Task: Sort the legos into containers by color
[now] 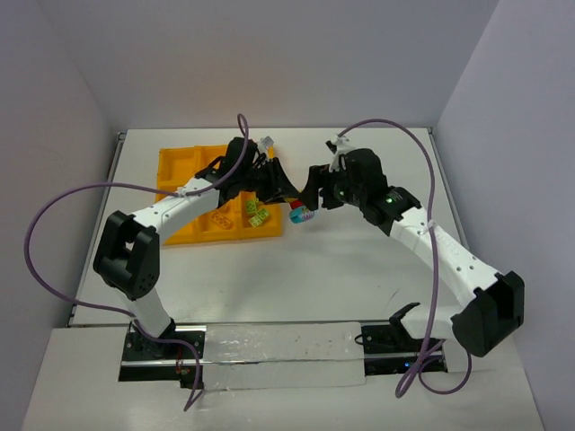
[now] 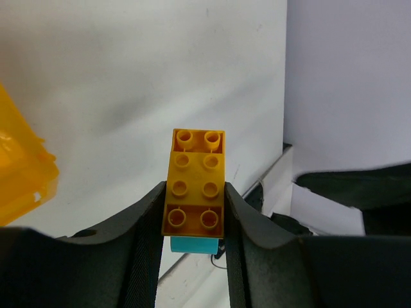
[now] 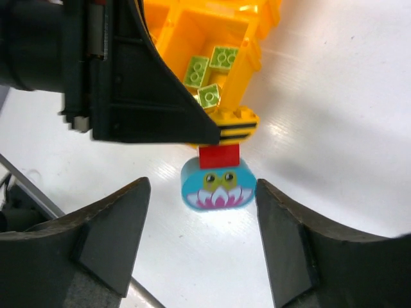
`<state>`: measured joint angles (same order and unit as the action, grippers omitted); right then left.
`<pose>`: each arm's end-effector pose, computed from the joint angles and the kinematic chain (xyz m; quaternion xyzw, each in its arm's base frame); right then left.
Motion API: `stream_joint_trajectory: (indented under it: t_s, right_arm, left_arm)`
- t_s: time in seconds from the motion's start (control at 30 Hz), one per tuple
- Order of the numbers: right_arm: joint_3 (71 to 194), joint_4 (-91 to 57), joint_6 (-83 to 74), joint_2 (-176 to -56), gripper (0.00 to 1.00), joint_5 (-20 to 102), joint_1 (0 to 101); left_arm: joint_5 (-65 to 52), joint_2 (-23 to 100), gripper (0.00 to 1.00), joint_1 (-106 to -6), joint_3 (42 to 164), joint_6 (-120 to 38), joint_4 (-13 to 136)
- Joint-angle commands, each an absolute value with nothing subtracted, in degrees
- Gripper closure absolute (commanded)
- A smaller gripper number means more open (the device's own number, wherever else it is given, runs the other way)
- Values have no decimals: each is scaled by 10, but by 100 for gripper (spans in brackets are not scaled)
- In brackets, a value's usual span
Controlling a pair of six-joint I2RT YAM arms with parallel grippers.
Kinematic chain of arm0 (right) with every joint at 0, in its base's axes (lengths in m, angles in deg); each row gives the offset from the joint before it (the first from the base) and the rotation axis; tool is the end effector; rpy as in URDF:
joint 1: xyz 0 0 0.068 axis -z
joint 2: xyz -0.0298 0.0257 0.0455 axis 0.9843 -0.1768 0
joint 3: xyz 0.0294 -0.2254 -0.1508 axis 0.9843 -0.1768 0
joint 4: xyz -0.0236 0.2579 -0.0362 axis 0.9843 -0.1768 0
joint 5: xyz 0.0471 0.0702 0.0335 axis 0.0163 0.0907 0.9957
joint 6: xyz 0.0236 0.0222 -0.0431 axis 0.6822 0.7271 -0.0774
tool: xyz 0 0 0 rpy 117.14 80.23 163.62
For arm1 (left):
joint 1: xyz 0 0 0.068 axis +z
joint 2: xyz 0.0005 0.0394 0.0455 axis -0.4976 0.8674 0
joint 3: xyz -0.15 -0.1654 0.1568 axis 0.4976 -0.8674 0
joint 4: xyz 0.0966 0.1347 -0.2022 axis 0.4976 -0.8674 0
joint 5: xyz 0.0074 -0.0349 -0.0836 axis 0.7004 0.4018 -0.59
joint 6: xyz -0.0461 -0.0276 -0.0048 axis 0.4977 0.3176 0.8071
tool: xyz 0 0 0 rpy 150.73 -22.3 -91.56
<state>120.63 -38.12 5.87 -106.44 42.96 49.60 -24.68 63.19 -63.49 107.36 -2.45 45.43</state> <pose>0.2412 0.1477 0.3368 -0.1396 0.8490 0.2729 0.4303 0.3227 -0.2339 0.2708 -0.0205 0.8756 -0.4428 0.1920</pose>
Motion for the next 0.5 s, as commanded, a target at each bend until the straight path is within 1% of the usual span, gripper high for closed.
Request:
stream_joint_trajectory:
  t_s: [0.0,0.13,0.2,0.27,0.33,0.4,0.47]
  right_arm:
    - [1207,-388,95,-1019,29,403,516]
    - [1168,-350,159,-1006,30,470,550]
    - [1136,-271,202,-993,27,525,556]
    - [1099,-213,228,-977,25,580,560]
    - [1070,-131,260,-963,21,609,564]
    - [1030,-65,286,-944,14,635,570]
    - [1006,-6,308,-936,11,650,576]
  left_arm:
    - [-163,559,100,-627,1083,-29,457]
    - [-99,483,100,-627,1027,-10,521]
    - [-101,457,100,-625,1005,-3,543]
    - [-130,452,100,-615,999,6,556]
    - [-167,449,100,-603,981,33,584]
    - [-234,441,100,-580,952,72,657]
    - [-274,439,100,-560,920,119,710]
